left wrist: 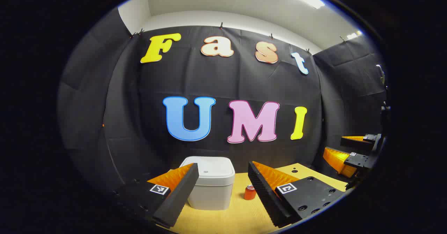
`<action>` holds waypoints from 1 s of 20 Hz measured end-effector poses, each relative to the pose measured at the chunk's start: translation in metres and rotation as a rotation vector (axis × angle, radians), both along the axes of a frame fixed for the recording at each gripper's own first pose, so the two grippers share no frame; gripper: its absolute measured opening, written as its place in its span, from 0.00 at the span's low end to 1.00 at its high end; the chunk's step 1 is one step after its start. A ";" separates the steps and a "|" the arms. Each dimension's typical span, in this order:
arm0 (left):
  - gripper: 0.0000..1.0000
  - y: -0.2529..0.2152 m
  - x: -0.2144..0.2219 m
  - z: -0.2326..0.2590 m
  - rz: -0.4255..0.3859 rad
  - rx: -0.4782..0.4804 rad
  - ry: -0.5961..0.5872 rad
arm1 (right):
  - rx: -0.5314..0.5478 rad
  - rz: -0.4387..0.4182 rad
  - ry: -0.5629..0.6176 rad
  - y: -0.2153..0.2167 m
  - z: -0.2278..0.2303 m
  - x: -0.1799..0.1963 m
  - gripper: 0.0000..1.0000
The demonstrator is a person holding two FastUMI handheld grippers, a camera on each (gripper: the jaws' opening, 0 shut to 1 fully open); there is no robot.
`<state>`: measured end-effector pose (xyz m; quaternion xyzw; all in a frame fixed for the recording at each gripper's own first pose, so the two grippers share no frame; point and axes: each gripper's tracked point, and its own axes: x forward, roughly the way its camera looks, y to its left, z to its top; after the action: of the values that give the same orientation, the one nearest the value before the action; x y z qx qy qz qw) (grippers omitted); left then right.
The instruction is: Press the lid of the desktop garbage bin to open it, pick up the crumpled paper on the desktop and throw it into the bin, then pick up the pop can on the desktop and drop it into the bin, and finally close the garbage bin lid.
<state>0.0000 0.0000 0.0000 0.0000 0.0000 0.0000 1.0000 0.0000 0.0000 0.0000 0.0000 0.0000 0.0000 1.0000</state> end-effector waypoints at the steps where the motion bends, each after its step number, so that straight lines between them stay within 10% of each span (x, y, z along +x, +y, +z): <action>1: 0.96 -0.002 0.001 0.003 0.005 -0.011 -0.006 | 0.003 0.012 -0.011 0.004 0.002 0.001 0.97; 20: 0.96 -0.008 0.025 -0.007 -0.011 0.013 0.034 | 0.028 0.047 0.000 0.006 -0.002 0.020 0.96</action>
<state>0.0251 -0.0076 -0.0070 0.0065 0.0170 -0.0057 0.9998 0.0196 0.0061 -0.0023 0.0140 0.0000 0.0236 0.9996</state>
